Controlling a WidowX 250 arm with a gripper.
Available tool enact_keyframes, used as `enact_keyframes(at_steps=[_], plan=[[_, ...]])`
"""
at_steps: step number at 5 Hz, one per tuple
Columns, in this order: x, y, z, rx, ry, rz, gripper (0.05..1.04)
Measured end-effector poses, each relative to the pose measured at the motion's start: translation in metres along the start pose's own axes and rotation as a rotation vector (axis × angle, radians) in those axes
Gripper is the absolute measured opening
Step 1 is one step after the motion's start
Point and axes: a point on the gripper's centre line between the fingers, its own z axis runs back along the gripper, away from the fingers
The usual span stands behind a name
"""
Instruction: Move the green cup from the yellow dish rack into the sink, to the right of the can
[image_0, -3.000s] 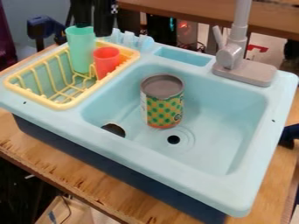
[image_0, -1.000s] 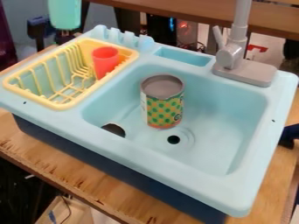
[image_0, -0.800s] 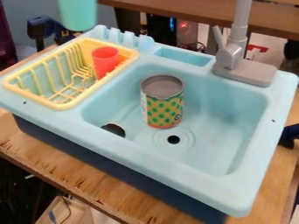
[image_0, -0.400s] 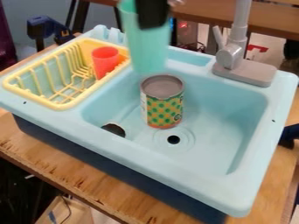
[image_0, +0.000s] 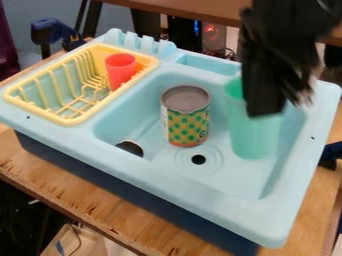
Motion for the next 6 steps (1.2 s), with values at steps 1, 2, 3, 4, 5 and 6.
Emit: enact_keyframes(at_steps=[1, 2, 3, 4, 5, 6], plan=[[0.005, 0.005, -0.017, 0.009, 0.033, 0.009, 0.077], [0.005, 0.014, -0.041, 0.032, 0.12, 0.045, 0.077], [0.0, 0.015, -0.056, 0.059, 0.213, 0.059, 0.077], [0.001, 0.012, -0.064, 0.056, 0.211, 0.057, 0.077], [-0.002, 0.007, -0.076, 0.024, 0.219, 0.048, 0.077], [-0.004, 0.004, -0.077, 0.007, 0.204, 0.054, 0.103]])
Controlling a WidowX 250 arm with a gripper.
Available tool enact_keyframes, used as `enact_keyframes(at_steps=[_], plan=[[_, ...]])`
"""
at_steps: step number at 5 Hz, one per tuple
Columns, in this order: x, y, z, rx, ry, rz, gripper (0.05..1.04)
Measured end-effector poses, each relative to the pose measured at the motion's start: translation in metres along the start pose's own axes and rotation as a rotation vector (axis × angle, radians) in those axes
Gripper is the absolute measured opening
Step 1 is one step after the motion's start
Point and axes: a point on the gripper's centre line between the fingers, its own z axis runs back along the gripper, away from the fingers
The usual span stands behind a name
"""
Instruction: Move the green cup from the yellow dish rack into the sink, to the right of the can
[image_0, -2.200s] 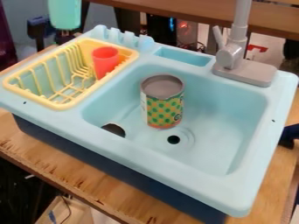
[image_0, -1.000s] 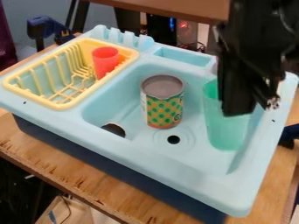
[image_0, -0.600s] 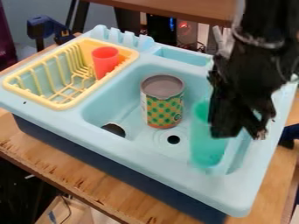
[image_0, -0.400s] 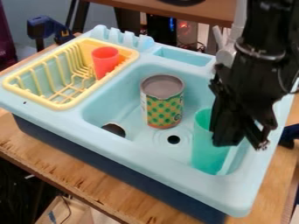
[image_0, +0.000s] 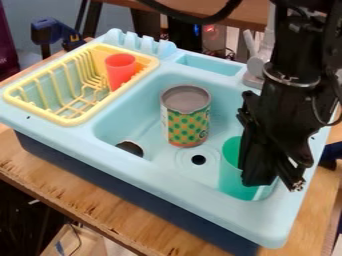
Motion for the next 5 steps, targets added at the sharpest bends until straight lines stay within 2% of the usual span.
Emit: enact_keyframes(at_steps=[1, 3, 4, 5], plan=[[-0.004, -0.001, 0.004, 0.001, 0.008, 0.009, 0.269], [-0.019, 0.001, 0.056, 0.046, -0.095, 0.077, 0.861], [-0.036, 0.002, 0.073, 0.064, -0.087, 0.15, 1.009], [-0.077, 0.022, 0.096, 0.075, -0.087, 0.373, 1.005]])
